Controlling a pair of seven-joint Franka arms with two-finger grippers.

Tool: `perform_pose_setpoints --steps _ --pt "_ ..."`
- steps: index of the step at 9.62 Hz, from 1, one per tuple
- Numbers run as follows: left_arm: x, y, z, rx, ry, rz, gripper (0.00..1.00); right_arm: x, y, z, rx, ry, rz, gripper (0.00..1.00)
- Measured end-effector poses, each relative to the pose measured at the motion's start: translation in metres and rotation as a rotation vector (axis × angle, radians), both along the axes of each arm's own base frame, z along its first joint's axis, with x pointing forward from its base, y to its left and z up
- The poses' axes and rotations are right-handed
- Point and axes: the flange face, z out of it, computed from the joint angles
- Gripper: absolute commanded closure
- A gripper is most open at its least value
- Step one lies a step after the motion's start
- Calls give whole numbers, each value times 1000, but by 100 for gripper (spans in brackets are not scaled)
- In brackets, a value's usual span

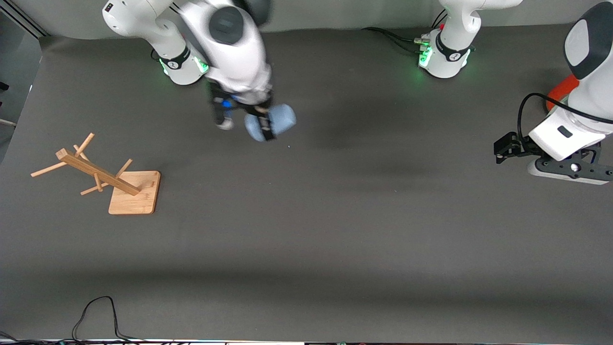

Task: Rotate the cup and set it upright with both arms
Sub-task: 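Lift the blue cup off the peg and carry it to mid-table, then lower the held blue cup onto the table with the right gripper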

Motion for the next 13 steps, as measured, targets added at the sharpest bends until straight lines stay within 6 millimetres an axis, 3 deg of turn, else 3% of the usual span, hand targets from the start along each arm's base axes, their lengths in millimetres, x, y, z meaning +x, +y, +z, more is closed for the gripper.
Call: perform_pose_setpoints --steps 2,4,6,8,10,11,12,13 --pt "0 0 0 0 1 1 0 0 59 -59 -57 -7 -88 54" --pt "0 1 0 0 2 0 0 -4 100 -123 -88 -29 -153 54" --pt "0 1 0 0 3 0 0 -24 132 -187 -95 -57 -180 54" --pt "0 1 0 0 3 0 0 -40 147 -235 -102 -74 -191 54" --pt "0 1 0 0 3 0 0 -44 153 -255 -101 -84 -201 50" --pt "0 1 0 0 4 0 0 -42 154 -255 -98 -87 -204 30" --pt "0 1 0 0 4 0 0 -41 154 -255 -96 -91 -208 0" --pt "0 1 0 0 4 0 0 -40 154 -255 -95 -94 -217 0"
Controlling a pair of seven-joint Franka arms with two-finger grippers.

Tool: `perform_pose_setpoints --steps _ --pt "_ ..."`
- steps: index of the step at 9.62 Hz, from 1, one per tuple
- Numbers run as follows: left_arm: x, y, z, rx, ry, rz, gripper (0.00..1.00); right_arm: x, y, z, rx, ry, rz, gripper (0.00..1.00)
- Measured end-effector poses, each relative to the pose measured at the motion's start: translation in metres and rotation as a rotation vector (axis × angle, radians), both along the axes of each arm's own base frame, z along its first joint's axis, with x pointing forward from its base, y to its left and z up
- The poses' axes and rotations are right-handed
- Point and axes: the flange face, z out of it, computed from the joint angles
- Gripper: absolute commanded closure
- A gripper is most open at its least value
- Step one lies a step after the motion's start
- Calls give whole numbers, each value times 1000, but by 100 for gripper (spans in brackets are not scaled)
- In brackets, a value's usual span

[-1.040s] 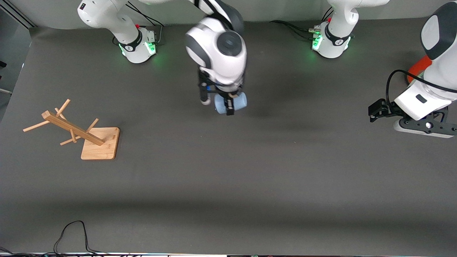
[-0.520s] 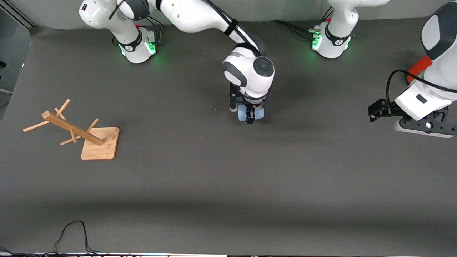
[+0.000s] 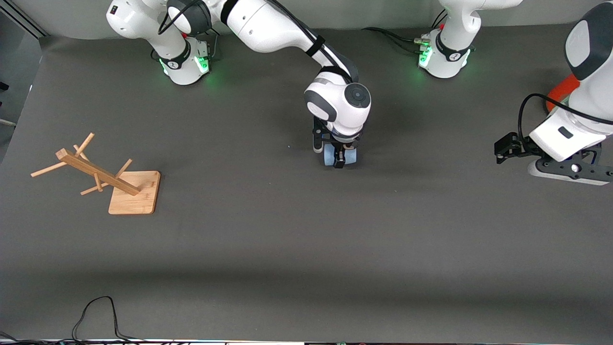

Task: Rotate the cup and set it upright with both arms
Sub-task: 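Lower the held blue cup onto the table with the right gripper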

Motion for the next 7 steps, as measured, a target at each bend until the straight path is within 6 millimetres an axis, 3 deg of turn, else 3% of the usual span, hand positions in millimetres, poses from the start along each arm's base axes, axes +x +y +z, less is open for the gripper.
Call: perform_pose_setpoints --steps 4,7 --pt "0 0 -1 0 3 0 0 3 0 -3 4 -10 -10 0" --pt "0 0 -2 0 4 0 0 6 4 6 21 -24 -10 0"
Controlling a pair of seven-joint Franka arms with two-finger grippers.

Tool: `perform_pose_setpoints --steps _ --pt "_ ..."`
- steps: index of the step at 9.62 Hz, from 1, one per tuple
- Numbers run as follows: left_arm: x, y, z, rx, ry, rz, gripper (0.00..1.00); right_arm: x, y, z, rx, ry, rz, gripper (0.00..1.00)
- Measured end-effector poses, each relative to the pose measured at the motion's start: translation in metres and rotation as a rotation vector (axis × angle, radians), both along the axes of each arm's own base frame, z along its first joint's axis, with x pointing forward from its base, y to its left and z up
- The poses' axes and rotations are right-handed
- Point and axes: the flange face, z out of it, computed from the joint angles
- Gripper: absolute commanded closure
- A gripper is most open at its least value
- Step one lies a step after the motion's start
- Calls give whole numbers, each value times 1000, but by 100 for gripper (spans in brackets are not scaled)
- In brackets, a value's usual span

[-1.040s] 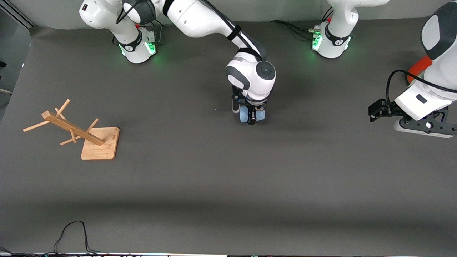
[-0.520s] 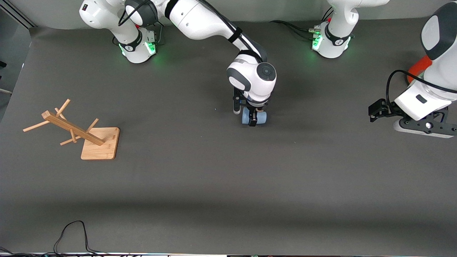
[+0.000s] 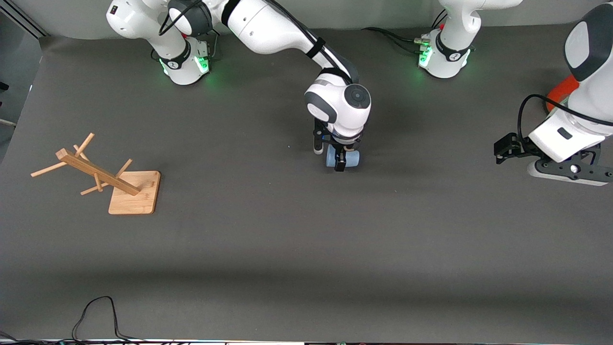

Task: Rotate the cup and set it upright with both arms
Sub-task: 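Lower the held blue cup onto the table with the right gripper, then open the right gripper and release the cup on its side, then withdraw the right gripper to the stand while the left gripper reaches the cup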

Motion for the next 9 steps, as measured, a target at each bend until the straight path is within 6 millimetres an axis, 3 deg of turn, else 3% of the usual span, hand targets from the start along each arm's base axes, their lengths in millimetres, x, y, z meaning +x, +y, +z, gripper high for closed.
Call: perform_pose_setpoints --steps 2,5,7,9 --pt "0 0 0 0 1 0 0 3 0 31 -4 6 -9 0" --pt "0 0 0 0 2 0 0 5 -19 123 -45 70 18 0" --pt "0 -1 0 0 2 -1 0 22 -61 181 -97 168 132 0" --pt "0 -4 0 0 2 -7 0 56 -128 236 -108 273 273 0"
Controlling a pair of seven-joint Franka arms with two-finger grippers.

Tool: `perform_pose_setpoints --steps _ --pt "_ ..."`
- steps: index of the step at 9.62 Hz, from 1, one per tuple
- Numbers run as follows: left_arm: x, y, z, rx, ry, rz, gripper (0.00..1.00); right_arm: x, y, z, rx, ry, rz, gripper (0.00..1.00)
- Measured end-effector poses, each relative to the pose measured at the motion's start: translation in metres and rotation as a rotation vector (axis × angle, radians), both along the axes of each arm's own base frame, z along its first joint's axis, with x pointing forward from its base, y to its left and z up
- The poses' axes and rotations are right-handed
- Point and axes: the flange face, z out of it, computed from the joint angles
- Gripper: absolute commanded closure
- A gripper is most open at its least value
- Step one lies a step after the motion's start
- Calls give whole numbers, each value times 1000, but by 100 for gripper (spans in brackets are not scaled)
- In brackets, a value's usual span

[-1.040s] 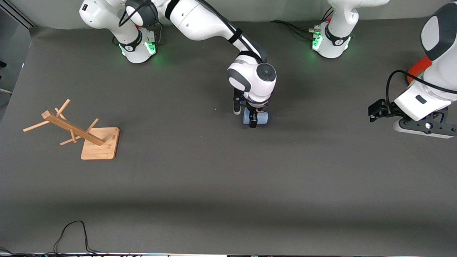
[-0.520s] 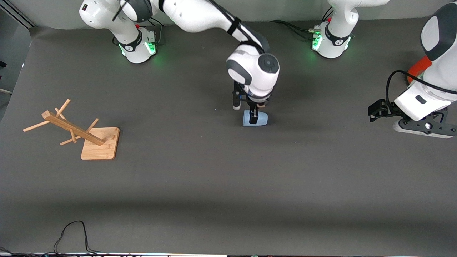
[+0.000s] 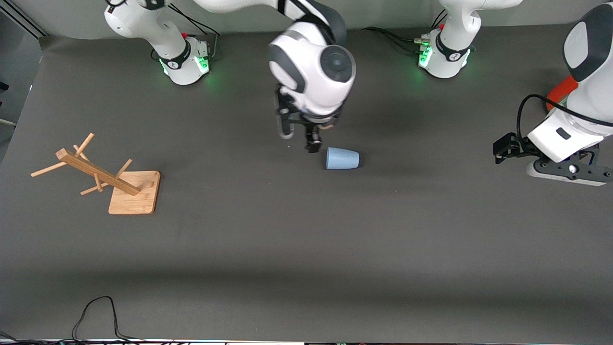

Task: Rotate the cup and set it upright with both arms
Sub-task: 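Withdraw the right gripper to the stand while the left gripper reaches the cup, then grasp the lying blue cup with the left gripper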

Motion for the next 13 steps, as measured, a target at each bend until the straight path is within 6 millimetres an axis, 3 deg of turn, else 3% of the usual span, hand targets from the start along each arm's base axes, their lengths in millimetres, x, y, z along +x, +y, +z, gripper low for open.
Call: perform_pose_setpoints --steps 3,5,6,8,9,10,11,13 --pt "-4 -21 5 0 13 -28 0 49 -115 74 80 96 149 0" --pt "-11 -65 10 -2 14 -30 0 72 -192 110 149 127 252 0" --pt "-18 -106 3 12 31 -60 0 84 -236 125 190 135 314 0" --pt "-39 -223 -27 87 39 -108 0 100 -354 147 284 141 437 0" --pt "-54 -285 -51 125 39 -122 0 100 -410 155 326 126 500 0" --pt "-68 -340 -79 154 39 -105 0 96 -453 161 357 104 567 0" --pt "-80 -384 -114 206 35 -99 0 91 -481 164 380 82 640 0" --pt "-106 -443 -192 331 43 -174 0 88 -518 166 401 41 805 0"
